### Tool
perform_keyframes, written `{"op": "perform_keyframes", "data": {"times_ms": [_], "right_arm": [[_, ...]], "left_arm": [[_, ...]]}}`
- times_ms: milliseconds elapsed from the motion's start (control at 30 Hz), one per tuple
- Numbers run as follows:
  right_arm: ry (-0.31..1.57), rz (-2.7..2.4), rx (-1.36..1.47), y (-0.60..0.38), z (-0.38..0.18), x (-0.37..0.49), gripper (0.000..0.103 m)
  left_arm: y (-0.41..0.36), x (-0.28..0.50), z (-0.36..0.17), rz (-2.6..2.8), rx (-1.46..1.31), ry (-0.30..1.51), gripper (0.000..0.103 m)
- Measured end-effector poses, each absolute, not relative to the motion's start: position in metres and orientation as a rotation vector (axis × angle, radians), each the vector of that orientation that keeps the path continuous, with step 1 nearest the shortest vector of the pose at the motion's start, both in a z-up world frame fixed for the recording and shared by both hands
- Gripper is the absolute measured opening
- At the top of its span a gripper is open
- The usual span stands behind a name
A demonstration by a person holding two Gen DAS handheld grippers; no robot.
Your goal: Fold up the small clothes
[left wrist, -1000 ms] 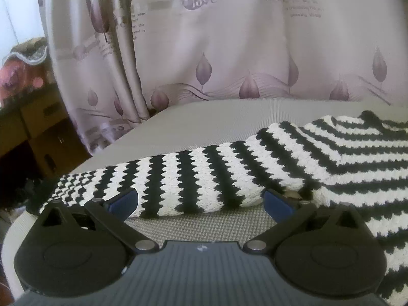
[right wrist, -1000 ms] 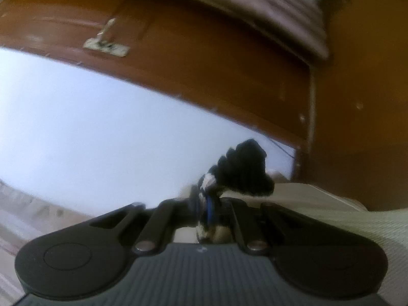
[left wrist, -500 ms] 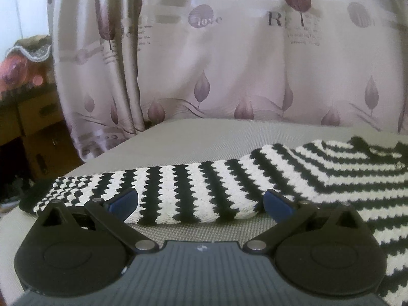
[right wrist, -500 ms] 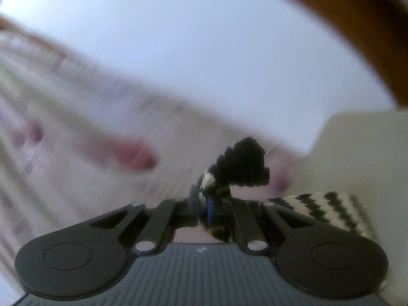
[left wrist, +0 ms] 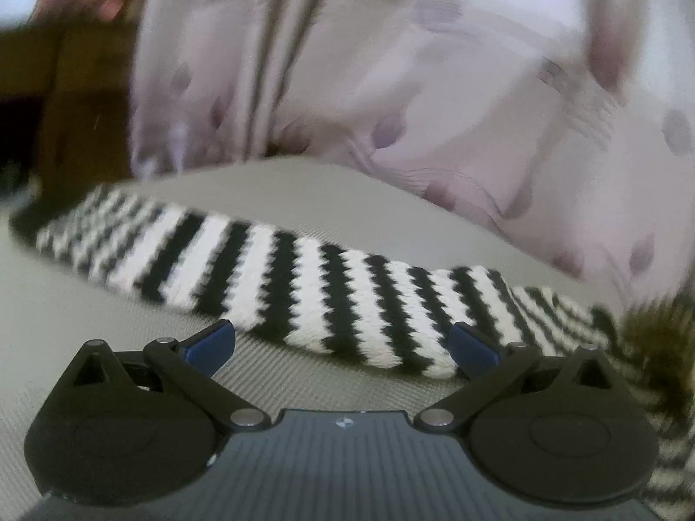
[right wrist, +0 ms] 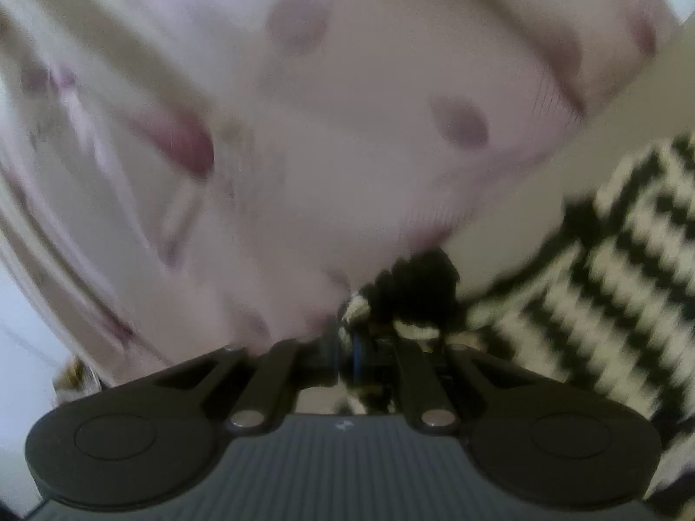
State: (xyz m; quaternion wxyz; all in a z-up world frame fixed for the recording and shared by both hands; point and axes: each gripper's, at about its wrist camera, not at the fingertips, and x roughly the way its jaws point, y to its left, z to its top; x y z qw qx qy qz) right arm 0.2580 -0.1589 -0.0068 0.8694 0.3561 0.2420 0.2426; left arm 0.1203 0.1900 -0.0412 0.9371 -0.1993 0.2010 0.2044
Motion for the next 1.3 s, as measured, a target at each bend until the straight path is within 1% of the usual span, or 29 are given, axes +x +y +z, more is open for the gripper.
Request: {"op": "perform_keyframes", "data": {"times_ms": [67, 133, 233, 267, 300, 333, 367, 400, 433, 533, 567, 733, 867, 933, 1000, 1133, 1300], "right_arm": [[0.542, 0.517, 0.71, -0.143, -0.019, 0.255, 0.006], [0.574, 0.535, 0.681, -0.131, -0.028, 0.256, 0.006], [0.622, 0.575, 0.542, -0.11, -0.033, 0.255, 0.009], [0.619, 0.576, 0.483, -0.104, -0.033, 0.252, 0.012], [0.609, 0.593, 0.412, -0.097, -0.032, 0.248, 0.019], [0.601, 0.616, 0.348, -0.092, -0.03, 0.245, 0.024], [0.591, 0.642, 0.261, -0.085, -0.028, 0.24, 0.045], [0.573, 0.655, 0.162, -0.077, -0.025, 0.233, 0.071], [0.533, 0.672, 0.047, -0.068, -0.022, 0.222, 0.08], [0.363, 0.712, -0.231, -0.051, -0.018, 0.185, 0.08], [0.351, 0.721, -0.268, -0.051, -0.017, 0.178, 0.08], [0.391, 0.767, -0.168, -0.082, -0.006, 0.151, 0.08], [0.373, 0.73, -0.192, -0.118, -0.003, 0.118, 0.08], [0.355, 0.694, -0.218, -0.136, -0.004, 0.104, 0.081], [0.37, 0.665, -0.216, -0.149, -0.011, 0.1, 0.083], [0.442, 0.611, -0.137, -0.166, -0.022, 0.105, 0.083], [0.431, 0.587, -0.145, -0.164, -0.023, 0.105, 0.083]], "left_arm": [[0.207, 0.114, -0.047, 0.438, -0.535, 0.404, 0.103], [0.215, 0.107, -0.049, 0.417, -0.595, 0.36, 0.103], [0.211, 0.109, -0.045, 0.409, -0.556, 0.374, 0.103], [0.208, 0.111, -0.044, 0.396, -0.534, 0.386, 0.103], [0.205, 0.113, -0.042, 0.387, -0.512, 0.397, 0.103], [0.203, 0.115, -0.042, 0.387, -0.494, 0.403, 0.103], [0.201, 0.115, -0.041, 0.389, -0.479, 0.406, 0.103], [0.199, 0.115, -0.041, 0.39, -0.473, 0.405, 0.103], [0.198, 0.115, -0.041, 0.392, -0.47, 0.404, 0.103], [0.198, 0.114, -0.042, 0.399, -0.482, 0.407, 0.103], [0.199, 0.114, -0.042, 0.402, -0.49, 0.412, 0.103], [0.206, 0.114, -0.04, 0.355, -0.496, 0.44, 0.103], [0.223, 0.09, -0.034, 0.333, -0.516, 0.427, 0.103], [0.244, 0.074, -0.031, 0.354, -0.572, 0.427, 0.101], [0.269, 0.059, -0.026, 0.39, -0.63, 0.413, 0.097], [0.322, 0.044, -0.018, 0.459, -0.651, 0.43, 0.097], [0.388, 0.039, -0.024, 0.52, -0.76, 0.462, 0.096]]}}
